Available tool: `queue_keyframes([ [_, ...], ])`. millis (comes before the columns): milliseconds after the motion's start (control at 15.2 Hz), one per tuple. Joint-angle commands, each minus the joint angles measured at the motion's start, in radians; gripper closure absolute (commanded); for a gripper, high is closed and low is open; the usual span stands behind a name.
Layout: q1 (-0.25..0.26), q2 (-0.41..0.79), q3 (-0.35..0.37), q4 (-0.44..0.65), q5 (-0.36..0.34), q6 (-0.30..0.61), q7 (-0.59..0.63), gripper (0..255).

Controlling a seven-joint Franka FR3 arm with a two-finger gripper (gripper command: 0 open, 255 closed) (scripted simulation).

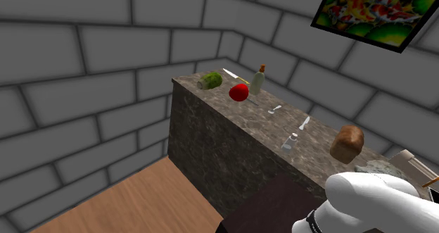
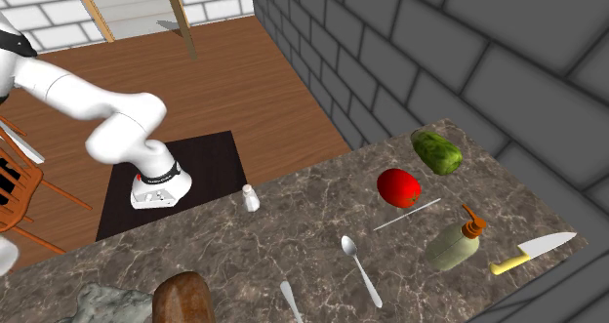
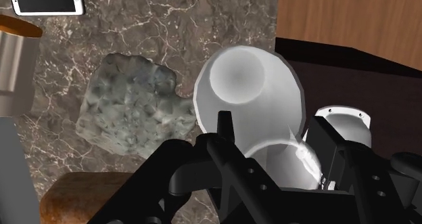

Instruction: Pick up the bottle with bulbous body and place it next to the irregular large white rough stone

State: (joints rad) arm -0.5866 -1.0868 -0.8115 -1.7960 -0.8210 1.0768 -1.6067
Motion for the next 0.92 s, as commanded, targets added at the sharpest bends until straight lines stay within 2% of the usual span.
queue_keyframes([
  [0, -0.008, -0.02, -0.008, -0.034, -0.009, 0.017, 0.006, 255],
  [858, -0.062, -0.135, -0.062, -0.236, -0.071, 0.114, 0.043, 255],
])
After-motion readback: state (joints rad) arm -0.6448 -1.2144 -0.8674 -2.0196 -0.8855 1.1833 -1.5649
